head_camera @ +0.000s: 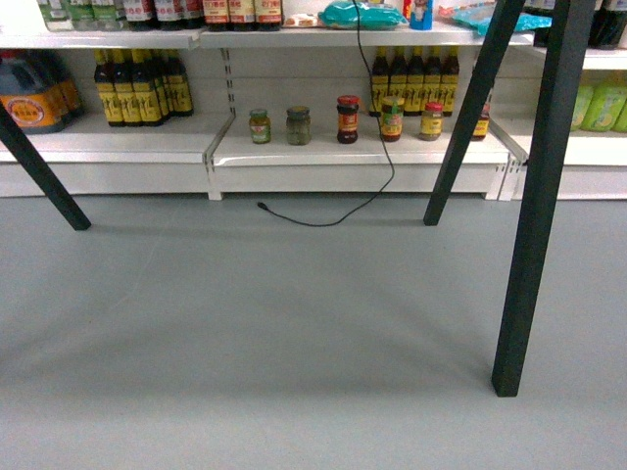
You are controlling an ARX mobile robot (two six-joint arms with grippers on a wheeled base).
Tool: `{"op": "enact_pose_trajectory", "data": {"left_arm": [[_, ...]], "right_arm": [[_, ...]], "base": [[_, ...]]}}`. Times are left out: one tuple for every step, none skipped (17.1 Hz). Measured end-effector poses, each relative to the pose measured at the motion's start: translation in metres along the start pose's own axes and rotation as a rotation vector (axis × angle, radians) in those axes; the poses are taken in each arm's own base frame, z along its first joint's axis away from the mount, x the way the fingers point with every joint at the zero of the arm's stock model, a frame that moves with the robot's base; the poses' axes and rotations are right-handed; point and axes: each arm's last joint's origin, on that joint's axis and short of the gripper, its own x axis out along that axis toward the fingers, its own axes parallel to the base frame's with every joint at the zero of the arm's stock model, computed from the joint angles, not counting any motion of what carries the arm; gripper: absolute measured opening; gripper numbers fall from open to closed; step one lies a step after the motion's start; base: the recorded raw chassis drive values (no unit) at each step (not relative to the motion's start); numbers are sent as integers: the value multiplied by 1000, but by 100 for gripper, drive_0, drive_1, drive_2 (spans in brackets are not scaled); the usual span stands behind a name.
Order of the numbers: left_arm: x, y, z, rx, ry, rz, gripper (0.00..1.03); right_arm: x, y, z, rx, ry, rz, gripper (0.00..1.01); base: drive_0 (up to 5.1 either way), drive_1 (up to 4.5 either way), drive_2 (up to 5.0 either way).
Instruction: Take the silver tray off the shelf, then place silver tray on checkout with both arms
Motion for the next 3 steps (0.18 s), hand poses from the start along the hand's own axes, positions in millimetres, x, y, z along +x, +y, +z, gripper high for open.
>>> {"op": "enact_pose_trajectory", "data": {"left_arm": [[0, 0, 0, 0, 0, 0, 98], [0, 0, 0, 0, 0, 0, 98], [0, 0, 0, 0, 0, 0, 98]], "right_arm": [[0, 0, 0, 0, 0, 0, 98], [0, 0, 0, 0, 0, 0, 98], [0, 0, 0, 0, 0, 0, 98]], "base": [[0, 0, 0], [0, 0, 0], [0, 0, 0]]}}
